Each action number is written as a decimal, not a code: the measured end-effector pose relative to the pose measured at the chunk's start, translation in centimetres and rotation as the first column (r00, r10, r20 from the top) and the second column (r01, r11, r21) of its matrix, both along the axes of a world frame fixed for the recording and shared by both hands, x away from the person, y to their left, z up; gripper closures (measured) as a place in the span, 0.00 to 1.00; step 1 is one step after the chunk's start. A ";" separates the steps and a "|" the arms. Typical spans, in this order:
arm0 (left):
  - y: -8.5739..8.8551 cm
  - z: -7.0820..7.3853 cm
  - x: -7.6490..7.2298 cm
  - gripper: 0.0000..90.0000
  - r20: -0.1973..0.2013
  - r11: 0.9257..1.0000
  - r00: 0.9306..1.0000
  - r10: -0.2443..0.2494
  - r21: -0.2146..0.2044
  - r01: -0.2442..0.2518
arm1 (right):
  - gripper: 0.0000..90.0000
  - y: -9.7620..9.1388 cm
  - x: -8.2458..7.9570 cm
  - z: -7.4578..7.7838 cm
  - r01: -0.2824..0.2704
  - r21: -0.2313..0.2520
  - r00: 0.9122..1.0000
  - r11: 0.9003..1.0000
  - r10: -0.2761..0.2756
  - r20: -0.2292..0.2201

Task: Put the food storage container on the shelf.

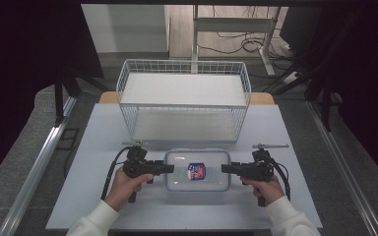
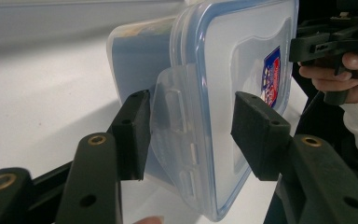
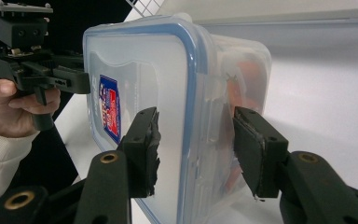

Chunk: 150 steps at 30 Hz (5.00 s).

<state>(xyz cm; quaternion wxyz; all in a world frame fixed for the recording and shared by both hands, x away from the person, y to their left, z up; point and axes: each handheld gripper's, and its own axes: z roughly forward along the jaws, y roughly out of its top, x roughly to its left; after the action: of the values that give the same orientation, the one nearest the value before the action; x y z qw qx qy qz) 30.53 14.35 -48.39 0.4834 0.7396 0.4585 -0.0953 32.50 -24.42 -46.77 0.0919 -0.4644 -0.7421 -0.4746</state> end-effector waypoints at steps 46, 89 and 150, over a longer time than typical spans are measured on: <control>3.0 0.1 3.5 0.55 0.002 0.999 0.999 0.039 -0.037 -0.039 | 0.58 2.9 4.0 0.8 -0.011 -0.001 0.998 1.000 0.011 0.063; 5.1 -1.6 11.3 0.54 -0.007 0.987 0.989 0.146 -0.062 -0.147 | 0.57 5.4 12.1 -1.8 0.041 0.009 0.996 0.999 -0.041 0.084; 4.4 -0.7 -5.8 0.27 0.232 0.961 0.973 -0.019 0.274 -0.047 | 0.99 15.5 3.8 -4.4 -0.073 -0.545 0.891 0.835 0.301 0.341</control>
<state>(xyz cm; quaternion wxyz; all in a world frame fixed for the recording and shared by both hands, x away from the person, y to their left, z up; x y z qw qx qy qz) 24.73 18.73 -49.09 0.4258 0.8028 0.4129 0.0604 36.32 -8.96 -51.13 -0.1482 -0.2842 -0.8869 -0.3328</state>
